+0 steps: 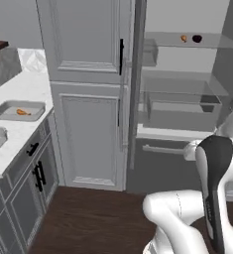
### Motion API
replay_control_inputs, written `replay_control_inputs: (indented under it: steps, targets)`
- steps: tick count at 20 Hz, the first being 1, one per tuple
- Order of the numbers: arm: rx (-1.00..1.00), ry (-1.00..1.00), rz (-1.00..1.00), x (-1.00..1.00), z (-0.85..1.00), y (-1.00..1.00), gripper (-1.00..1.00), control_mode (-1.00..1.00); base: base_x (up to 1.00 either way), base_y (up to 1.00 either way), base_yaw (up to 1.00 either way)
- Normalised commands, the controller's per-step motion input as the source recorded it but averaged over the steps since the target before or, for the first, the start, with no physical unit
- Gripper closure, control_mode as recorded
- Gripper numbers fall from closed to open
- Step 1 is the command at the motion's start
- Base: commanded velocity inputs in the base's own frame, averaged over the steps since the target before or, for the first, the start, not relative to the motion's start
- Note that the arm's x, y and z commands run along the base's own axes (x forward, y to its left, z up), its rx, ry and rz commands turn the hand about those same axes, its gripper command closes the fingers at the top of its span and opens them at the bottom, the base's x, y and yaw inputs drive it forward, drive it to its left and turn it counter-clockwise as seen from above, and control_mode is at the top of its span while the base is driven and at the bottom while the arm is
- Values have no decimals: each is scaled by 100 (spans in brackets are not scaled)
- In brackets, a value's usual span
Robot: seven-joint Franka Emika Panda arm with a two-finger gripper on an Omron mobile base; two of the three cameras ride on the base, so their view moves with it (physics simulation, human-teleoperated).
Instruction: Place one eggplant and one chicken drumstick in each tupperware on the nearby counter, to pack two identical lunches.
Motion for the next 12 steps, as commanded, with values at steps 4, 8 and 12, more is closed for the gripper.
replay_control_inputs:
  steps: [4,8,12]
  targets:
    - [0,0,0,0,0,0,100,100,-70,45,40]
    - [0,0,0,0,0,0,100,100,1,56,39]
    - [0,0,0,0,0,0,100,100,39,66,37]
